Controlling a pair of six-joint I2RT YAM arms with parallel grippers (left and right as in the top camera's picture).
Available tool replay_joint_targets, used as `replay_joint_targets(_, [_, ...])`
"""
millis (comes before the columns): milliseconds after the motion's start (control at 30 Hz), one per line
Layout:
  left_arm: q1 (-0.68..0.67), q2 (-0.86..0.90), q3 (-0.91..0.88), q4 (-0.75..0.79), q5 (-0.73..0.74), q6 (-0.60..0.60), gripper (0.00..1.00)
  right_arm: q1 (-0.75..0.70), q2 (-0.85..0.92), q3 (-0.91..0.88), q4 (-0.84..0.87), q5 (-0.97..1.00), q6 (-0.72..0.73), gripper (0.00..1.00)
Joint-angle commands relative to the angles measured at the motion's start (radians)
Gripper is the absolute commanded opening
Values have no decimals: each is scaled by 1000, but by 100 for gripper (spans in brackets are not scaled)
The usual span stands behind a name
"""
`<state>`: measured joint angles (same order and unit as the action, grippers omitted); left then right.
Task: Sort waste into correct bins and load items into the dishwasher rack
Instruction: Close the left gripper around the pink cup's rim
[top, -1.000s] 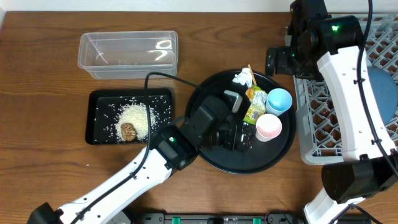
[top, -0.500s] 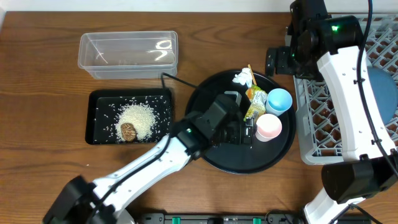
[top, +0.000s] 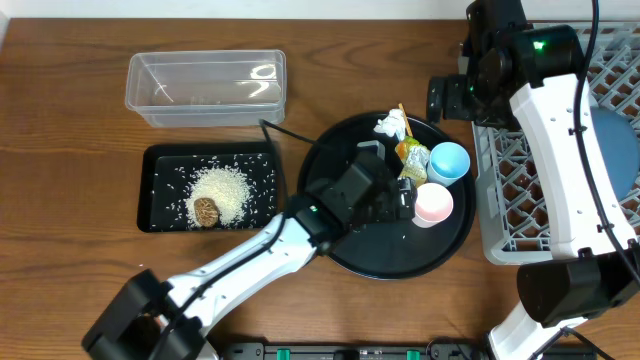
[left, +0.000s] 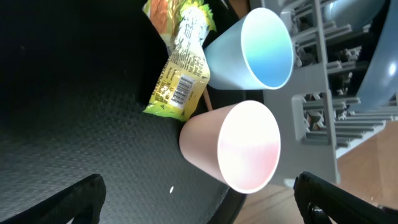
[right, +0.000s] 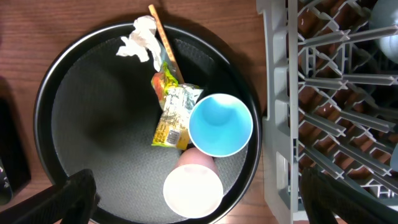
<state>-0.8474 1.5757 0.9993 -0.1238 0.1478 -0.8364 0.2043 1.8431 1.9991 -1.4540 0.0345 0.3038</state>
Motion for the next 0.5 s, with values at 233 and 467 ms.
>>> replay_joint_targets(233, [-56,144,19,139,-34,-42,98,12,3,-5,-1,10,10,99])
replay_joint_targets(467, [-57,192,19,153,-38,-40,91,12,3,-5,0,10,10,99])
